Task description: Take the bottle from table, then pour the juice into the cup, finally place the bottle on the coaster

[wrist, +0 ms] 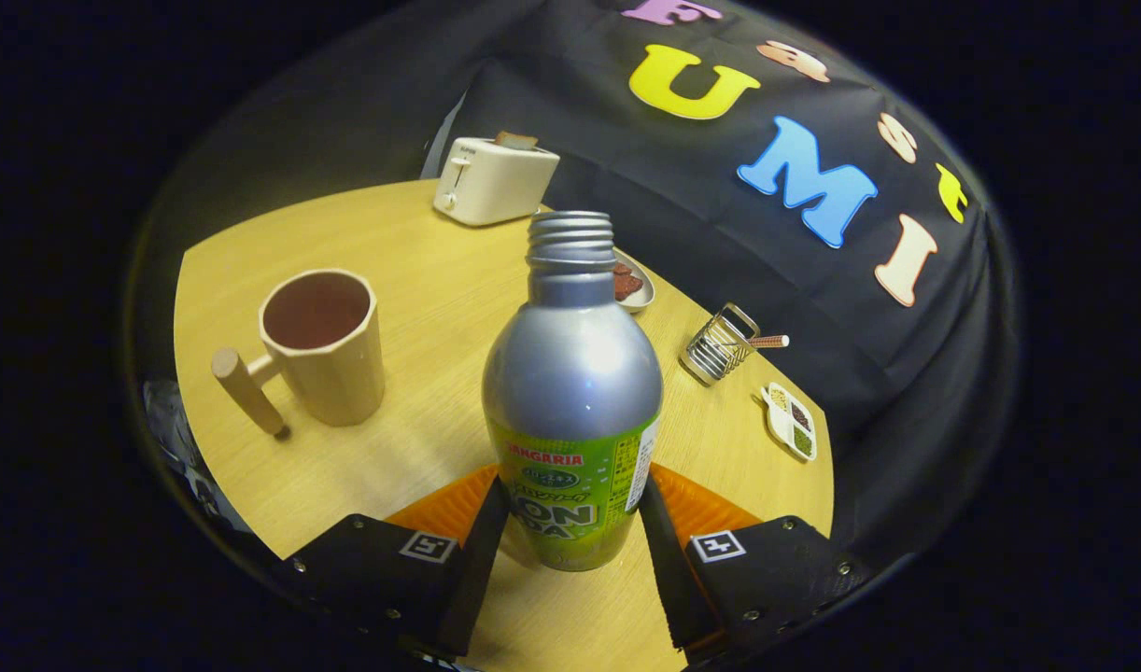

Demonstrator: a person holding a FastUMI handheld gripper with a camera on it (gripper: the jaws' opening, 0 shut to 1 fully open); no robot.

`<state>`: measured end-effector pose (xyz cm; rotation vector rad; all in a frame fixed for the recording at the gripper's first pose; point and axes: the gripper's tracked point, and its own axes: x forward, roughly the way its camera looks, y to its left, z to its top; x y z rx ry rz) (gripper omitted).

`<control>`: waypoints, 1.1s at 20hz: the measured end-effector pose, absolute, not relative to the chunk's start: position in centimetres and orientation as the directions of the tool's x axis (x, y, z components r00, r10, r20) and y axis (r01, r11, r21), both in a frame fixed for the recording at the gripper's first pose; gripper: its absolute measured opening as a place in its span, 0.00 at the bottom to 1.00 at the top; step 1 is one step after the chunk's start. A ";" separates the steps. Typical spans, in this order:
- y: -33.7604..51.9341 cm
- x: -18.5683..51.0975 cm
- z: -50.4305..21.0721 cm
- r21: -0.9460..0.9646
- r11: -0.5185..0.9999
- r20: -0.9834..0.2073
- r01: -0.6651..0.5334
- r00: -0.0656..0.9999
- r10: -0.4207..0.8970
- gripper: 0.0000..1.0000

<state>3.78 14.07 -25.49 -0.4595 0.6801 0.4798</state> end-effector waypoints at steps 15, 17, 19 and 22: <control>16.3 15.0 -25.3 -0.025 0.937 -0.507 -0.349 0.812 0.289 0.76; 16.6 16.2 -25.5 -0.029 0.939 -0.485 -0.344 0.826 0.287 0.76; 17.0 17.2 -25.8 -0.022 0.940 -0.466 -0.340 0.836 0.291 0.76; 17.2 17.5 -26.7 0.007 0.943 -0.473 -0.333 0.830 0.296 0.76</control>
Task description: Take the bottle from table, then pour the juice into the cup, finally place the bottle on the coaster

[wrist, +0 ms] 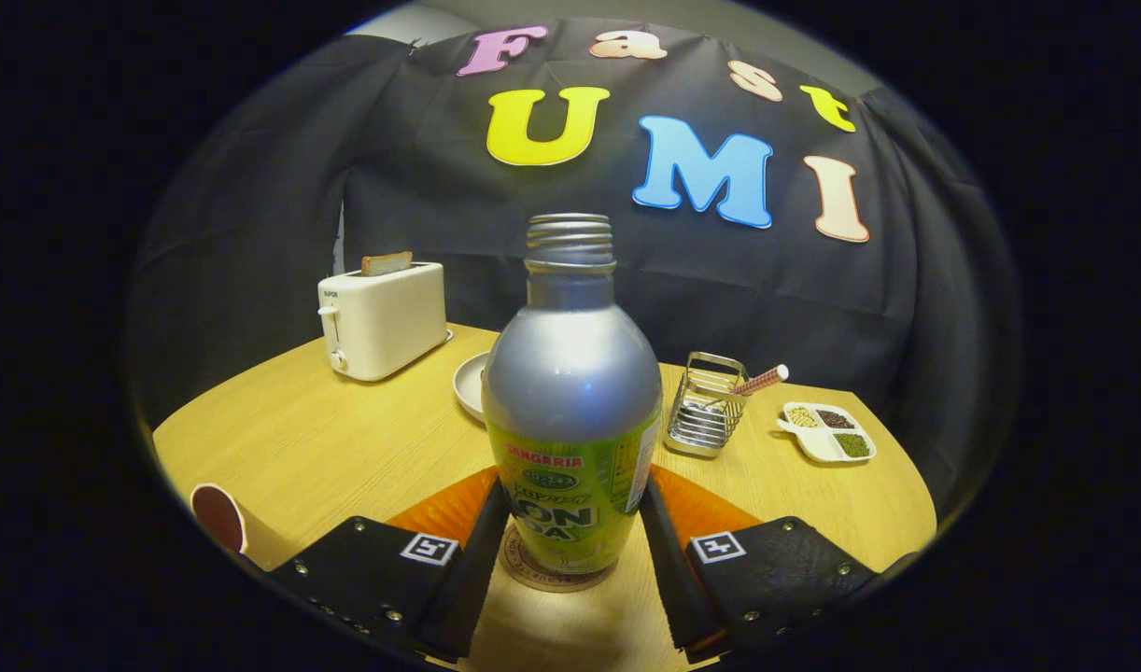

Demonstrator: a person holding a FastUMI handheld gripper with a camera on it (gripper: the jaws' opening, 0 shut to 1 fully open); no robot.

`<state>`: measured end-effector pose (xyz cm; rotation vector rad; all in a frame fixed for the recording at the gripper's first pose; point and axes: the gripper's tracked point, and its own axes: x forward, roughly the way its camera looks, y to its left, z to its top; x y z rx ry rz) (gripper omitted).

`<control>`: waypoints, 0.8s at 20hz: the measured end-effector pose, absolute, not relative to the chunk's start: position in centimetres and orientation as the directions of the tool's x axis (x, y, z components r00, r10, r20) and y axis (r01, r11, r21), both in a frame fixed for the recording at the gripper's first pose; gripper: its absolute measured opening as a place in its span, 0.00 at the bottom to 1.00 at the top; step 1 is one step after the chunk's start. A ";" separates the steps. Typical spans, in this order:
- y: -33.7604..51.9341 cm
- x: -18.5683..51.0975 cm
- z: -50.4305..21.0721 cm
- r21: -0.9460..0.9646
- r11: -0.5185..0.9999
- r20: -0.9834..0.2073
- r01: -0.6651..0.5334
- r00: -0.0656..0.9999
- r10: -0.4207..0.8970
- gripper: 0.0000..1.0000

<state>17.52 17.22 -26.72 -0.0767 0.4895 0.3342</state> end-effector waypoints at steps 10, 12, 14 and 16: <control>17.6 17.7 -29.0 0.035 0.947 -0.511 -0.320 0.809 0.292 0.77; 17.8 17.4 -29.3 0.039 0.945 -0.511 -0.325 0.806 0.298 0.77; 17.6 17.4 -29.5 0.051 0.947 -0.510 -0.319 0.807 0.299 0.77; 17.7 17.2 -29.8 0.057 0.948 -0.513 -0.312 0.806 0.296 0.78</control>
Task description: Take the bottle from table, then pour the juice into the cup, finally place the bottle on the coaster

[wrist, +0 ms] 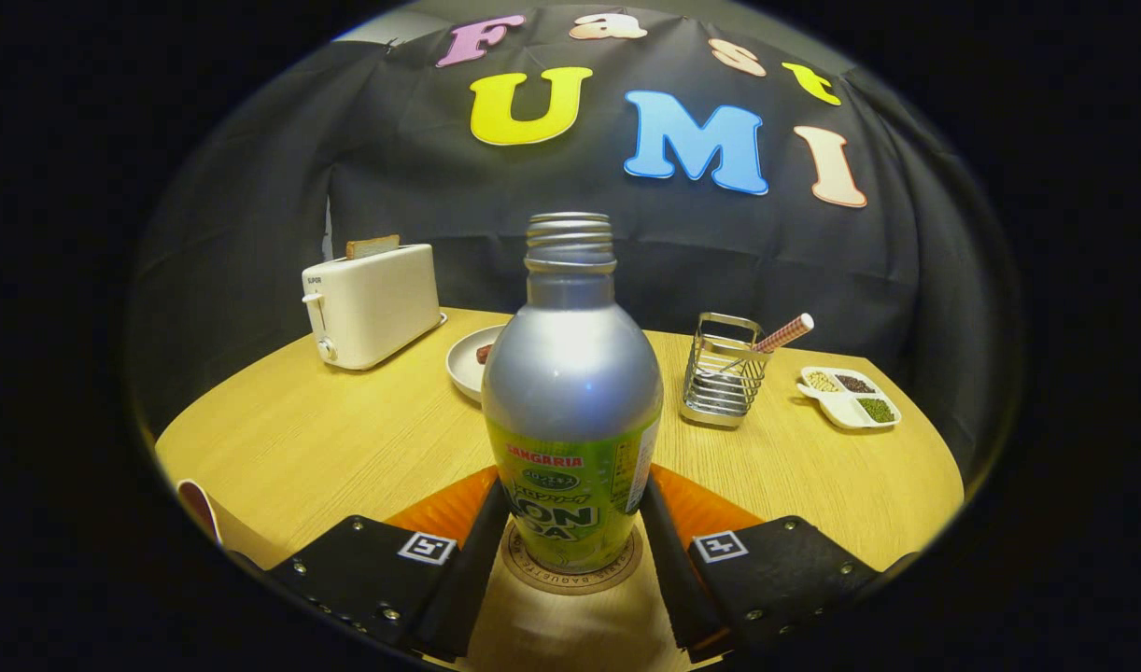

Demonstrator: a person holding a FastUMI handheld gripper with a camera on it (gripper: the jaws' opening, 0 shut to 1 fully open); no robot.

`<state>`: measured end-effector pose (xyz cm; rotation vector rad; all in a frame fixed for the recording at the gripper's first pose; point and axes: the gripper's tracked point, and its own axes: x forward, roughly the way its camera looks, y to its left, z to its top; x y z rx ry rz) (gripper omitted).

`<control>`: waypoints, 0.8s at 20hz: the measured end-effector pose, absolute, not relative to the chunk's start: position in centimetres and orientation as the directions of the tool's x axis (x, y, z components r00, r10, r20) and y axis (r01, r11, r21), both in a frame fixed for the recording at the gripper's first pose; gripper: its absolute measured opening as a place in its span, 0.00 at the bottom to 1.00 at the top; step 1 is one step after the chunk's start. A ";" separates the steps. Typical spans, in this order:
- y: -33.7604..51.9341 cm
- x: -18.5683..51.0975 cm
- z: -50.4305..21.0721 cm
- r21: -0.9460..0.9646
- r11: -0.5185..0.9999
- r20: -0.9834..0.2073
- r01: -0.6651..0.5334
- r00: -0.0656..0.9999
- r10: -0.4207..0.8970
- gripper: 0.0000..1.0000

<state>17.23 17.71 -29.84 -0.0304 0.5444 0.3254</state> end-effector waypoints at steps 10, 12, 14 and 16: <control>16.6 16.1 -29.9 0.050 0.956 -0.525 -0.288 0.807 0.270 0.98; 16.4 15.6 -28.8 0.065 0.955 -0.517 -0.288 0.810 0.279 0.98; 15.8 15.1 -26.9 0.083 0.958 -0.496 -0.273 0.823 0.277 0.98; 15.0 14.1 -24.6 0.116 0.962 -0.473 -0.249 0.837 0.274 0.98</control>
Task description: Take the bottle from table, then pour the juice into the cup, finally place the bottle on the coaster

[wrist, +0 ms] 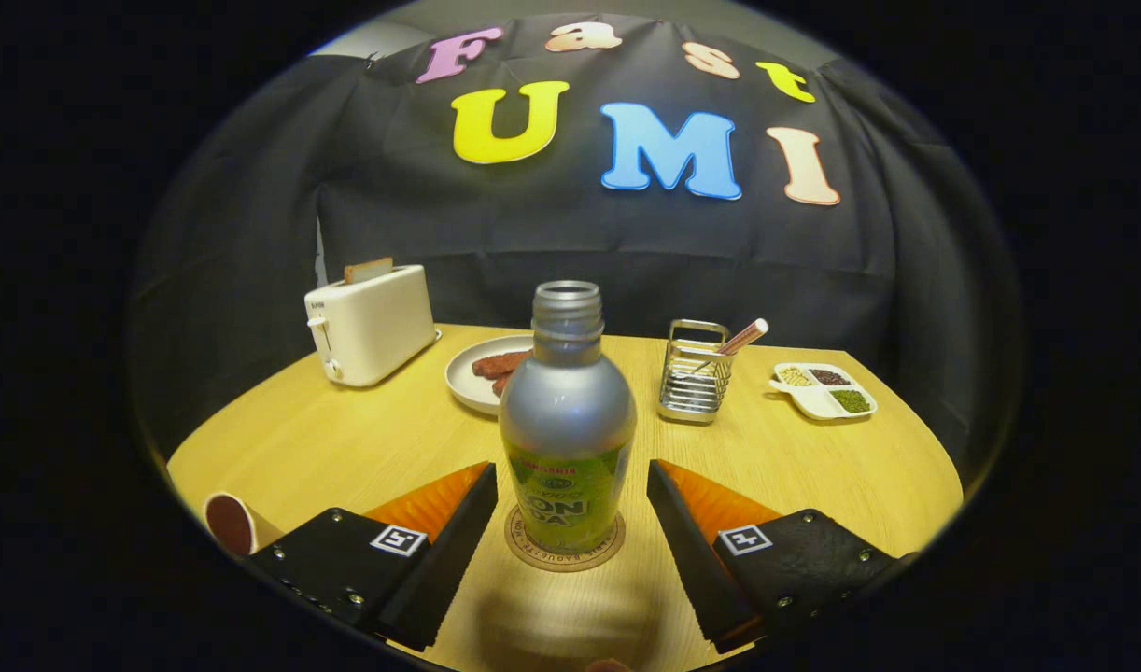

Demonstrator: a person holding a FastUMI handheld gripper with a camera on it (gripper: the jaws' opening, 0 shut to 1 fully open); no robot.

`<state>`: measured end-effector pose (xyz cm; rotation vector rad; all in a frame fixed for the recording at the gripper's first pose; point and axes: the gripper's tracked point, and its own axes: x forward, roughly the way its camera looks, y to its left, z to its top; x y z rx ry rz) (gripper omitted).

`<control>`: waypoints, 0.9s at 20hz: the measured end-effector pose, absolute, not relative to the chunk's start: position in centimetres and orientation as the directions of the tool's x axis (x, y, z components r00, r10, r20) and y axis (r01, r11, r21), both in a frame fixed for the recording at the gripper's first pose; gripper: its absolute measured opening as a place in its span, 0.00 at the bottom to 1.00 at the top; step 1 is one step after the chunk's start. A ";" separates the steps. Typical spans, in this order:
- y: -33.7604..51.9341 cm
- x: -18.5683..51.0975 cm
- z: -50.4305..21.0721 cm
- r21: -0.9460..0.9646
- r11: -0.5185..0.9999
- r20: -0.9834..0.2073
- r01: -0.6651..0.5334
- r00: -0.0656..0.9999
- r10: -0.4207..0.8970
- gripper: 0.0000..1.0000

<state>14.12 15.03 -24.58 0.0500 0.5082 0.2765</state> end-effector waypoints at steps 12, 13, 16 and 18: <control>10.4 7.6 -7.7 0.052 0.967 -0.250 -0.248 0.935 0.253 0.98; 10.2 6.8 -6.5 0.053 0.967 -0.228 -0.248 0.940 0.254 0.98; 9.0 4.3 -3.5 0.037 0.971 -0.175 -0.238 0.955 0.241 0.98; 8.3 2.7 -2.4 0.044 0.975 -0.152 -0.219 0.963 0.224 0.98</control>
